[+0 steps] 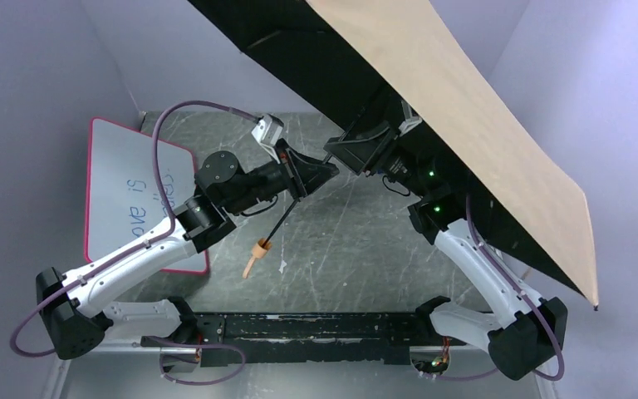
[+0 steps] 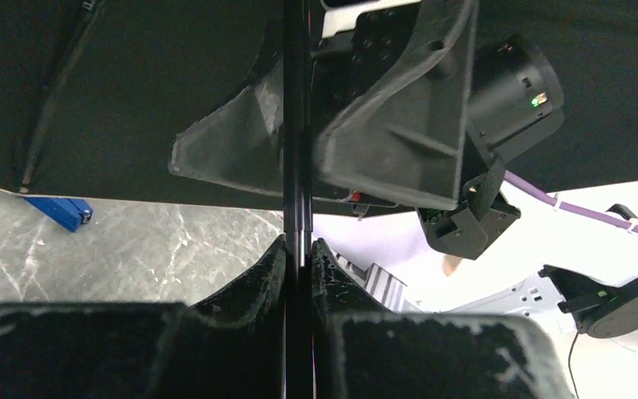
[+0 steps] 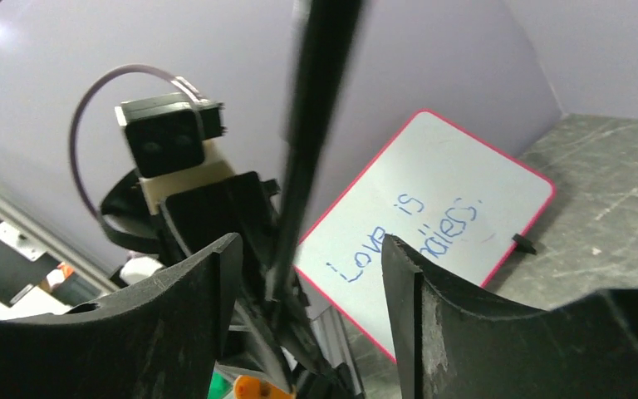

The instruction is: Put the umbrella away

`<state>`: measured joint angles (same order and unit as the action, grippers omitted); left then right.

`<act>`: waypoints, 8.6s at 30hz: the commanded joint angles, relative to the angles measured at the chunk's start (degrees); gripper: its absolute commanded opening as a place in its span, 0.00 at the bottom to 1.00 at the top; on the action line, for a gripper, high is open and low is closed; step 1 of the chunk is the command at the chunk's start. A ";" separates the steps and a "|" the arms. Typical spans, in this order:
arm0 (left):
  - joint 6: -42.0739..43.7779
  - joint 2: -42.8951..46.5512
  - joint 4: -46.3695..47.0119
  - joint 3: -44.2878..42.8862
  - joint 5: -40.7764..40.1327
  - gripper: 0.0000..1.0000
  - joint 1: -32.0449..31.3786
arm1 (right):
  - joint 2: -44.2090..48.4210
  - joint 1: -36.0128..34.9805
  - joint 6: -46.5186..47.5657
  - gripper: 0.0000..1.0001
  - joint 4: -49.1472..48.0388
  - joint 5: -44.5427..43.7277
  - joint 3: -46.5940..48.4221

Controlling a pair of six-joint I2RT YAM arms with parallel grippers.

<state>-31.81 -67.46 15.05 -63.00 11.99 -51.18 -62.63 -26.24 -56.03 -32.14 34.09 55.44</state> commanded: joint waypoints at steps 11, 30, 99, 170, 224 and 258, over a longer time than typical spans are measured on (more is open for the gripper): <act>2.37 6.07 1.75 1.58 -11.89 0.05 -0.66 | 3.48 -0.15 1.10 0.67 -1.43 -12.66 -6.13; 4.74 5.01 1.16 3.52 -14.95 0.05 -3.26 | -1.88 -0.33 -4.58 0.69 -8.67 -20.68 -2.94; 1.90 0.39 3.68 1.06 -8.43 0.05 -6.30 | -0.28 -1.83 -6.18 0.20 -7.93 -5.45 -2.36; -7.40 1.20 15.52 7.48 -0.18 0.05 -6.30 | -7.32 -1.81 -14.99 0.63 -30.27 -26.80 -0.33; -5.23 1.27 10.87 4.50 -7.61 0.05 -6.17 | 3.37 -17.40 0.69 0.00 -18.40 -38.27 -17.59; -3.55 7.03 -2.67 16.08 -2.24 0.40 -6.21 | 6.03 -17.75 8.98 0.00 -15.41 -59.60 -6.56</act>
<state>-36.93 -62.26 15.16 -47.90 8.75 -57.56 -57.95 -43.99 -49.52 -44.49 -23.79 46.11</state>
